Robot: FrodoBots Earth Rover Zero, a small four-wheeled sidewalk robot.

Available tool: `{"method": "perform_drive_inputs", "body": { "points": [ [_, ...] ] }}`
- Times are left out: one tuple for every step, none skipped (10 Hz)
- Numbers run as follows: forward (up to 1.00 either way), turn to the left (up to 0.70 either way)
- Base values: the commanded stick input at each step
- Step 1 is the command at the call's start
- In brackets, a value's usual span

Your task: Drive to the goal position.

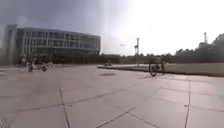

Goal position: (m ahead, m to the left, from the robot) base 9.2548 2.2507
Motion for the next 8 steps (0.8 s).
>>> {"method": "perform_drive_inputs", "body": {
  "points": [
    [0.00, 1.00],
    [0.00, 0.88],
    [0.00, 0.48],
    [0.45, 0.00],
    [0.95, 0.00],
    [1.00, 0.00],
    [1.00, 0.00],
    [1.00, 0.00]
  ]
}}
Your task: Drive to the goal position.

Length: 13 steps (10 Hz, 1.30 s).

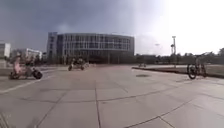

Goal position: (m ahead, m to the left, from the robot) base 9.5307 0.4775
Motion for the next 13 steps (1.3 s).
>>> {"method": "perform_drive_inputs", "body": {
  "points": [
    [1.00, 0.00],
    [1.00, 0.00],
    [1.00, 0.00],
    [1.00, 0.04],
    [1.00, 0.21],
    [1.00, 0.40],
    [1.00, 0.35],
    [1.00, 0.00],
    [1.00, 0.00],
    [1.00, 0.00],
    [1.00, 0.00],
    [1.00, 0.00],
    [1.00, 0.10]
  ]
}}
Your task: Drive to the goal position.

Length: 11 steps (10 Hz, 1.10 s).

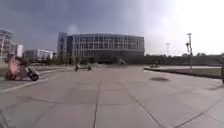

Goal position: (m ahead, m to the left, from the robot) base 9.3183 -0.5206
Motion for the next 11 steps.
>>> {"method": "perform_drive_inputs", "body": {
  "points": [
    [1.00, 0.27],
    [1.00, 0.05],
    [1.00, 0.00],
    [1.00, 0.00],
    [1.00, 0.00],
    [1.00, 0.00],
    [1.00, 0.00],
    [1.00, 0.00],
    [1.00, 0.00],
    [1.00, 0.00],
    [1.00, 0.00]
  ]
}}
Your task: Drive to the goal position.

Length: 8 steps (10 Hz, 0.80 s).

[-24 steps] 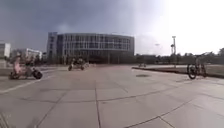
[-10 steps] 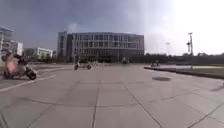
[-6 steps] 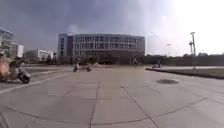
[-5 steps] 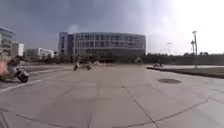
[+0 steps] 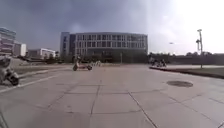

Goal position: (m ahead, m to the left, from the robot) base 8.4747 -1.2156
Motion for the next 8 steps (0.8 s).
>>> {"method": "perform_drive_inputs", "body": {
  "points": [
    [1.00, 0.00],
    [1.00, 0.00],
    [1.00, 0.00],
    [1.00, 0.00],
    [1.00, 0.00],
    [1.00, 0.00],
    [1.00, 0.00],
    [1.00, 0.00]
  ]
}}
